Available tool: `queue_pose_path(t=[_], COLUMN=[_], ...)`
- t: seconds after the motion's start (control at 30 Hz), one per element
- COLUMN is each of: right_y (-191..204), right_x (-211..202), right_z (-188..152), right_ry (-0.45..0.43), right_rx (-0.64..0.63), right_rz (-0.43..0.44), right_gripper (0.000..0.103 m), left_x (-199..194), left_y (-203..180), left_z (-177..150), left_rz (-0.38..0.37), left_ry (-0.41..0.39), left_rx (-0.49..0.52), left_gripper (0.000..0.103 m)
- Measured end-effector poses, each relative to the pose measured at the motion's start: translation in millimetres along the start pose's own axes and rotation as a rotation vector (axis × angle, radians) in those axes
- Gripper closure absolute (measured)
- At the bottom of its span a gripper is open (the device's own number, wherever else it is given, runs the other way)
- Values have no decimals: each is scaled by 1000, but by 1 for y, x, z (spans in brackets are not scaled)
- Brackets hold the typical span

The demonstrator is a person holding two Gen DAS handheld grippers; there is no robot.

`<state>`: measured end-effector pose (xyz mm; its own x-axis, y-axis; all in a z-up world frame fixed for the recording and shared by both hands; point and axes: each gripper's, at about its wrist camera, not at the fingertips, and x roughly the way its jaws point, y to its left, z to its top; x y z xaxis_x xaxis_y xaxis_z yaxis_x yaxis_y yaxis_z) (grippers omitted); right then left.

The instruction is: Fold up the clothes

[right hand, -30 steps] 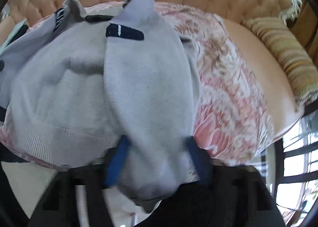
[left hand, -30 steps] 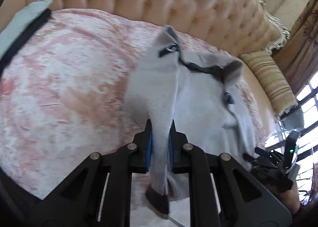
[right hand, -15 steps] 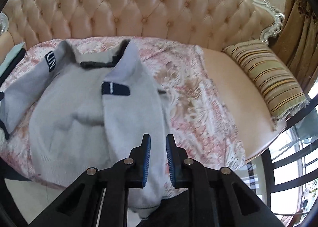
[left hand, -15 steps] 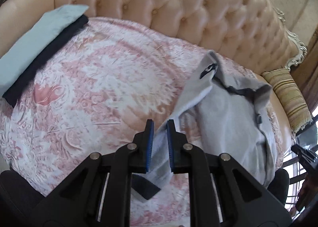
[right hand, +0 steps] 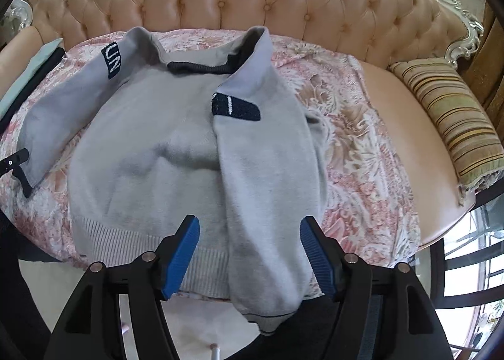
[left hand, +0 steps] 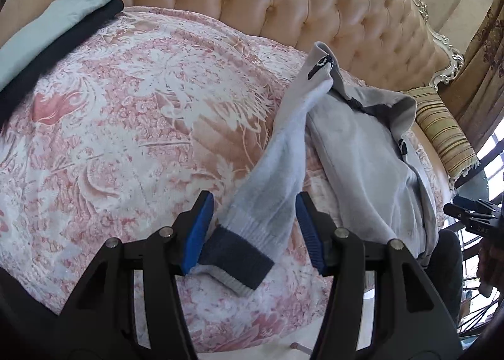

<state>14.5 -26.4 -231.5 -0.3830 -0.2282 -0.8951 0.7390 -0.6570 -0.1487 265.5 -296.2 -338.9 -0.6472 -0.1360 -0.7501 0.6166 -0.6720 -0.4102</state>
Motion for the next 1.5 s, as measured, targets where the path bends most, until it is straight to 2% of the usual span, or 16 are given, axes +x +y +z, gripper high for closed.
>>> queue_pose_path(t=[0.1, 0.13, 0.17, 0.23, 0.33, 0.47, 0.53, 0.63, 0.7, 0.9, 1.0, 1.13, 1.33, 1.37, 1.47, 1.5], right_y=[-1, -2, -3, -4, -11, -15, -16, -17, -19, -20, -4, 15, 23, 20, 9, 6], right_x=[2, 2, 3, 3, 5, 4, 3, 1, 0, 6, 14, 28, 47, 51, 56, 57], right_z=[-1, -1, -1, -2, -4, -6, -6, -7, -9, -12, -12, -10, -7, -6, -3, -2], right_ry=[8, 9, 11, 14, 20, 13, 11, 6, -4, -34, -74, -79, -54, -53, -47, -47], right_rx=[7, 9, 11, 15, 39, 45, 44, 40, 35, -11, -94, -162, -186, -172, -107, -89], right_rz=[5, 4, 4, 2, -1, -8, -10, -22, -45, -132, -158, -190, -221, -228, -202, -202], right_gripper=[34, 33, 32, 30, 29, 29, 29, 28, 27, 25, 25, 25, 27, 28, 52, 55], left_x=[6, 7, 7, 2, -16, -33, -28, -21, -30, -77, -88, -97, -101, -100, -98, -98], left_y=[1, 0, 0, -1, 6, 25, 37, 49, 54, 64, 68, 72, 77, 78, 80, 80], left_z=[2, 5, 9, 19, 44, 84, 99, 108, 104, 65, 32, 7, 0, 0, -2, -3], left_rz=[-24, -34, -36, -9, 38, 180, 277, 426, 439, 324, 189, 90, 36, 26, 25, 23], left_ry=[39, 52, 68, 74, 17, -78, -100, -98, -146, -303, -291, -265, -278, -272, -255, -252], left_rx=[32, 42, 47, 68, 61, 31, 12, -1, -13, 4, 5, -46, -89, -98, -100, -104], left_gripper=[49, 64, 97, 98, 98, 98, 91, 67, 37, 34, 34, 34, 34, 35, 40, 40])
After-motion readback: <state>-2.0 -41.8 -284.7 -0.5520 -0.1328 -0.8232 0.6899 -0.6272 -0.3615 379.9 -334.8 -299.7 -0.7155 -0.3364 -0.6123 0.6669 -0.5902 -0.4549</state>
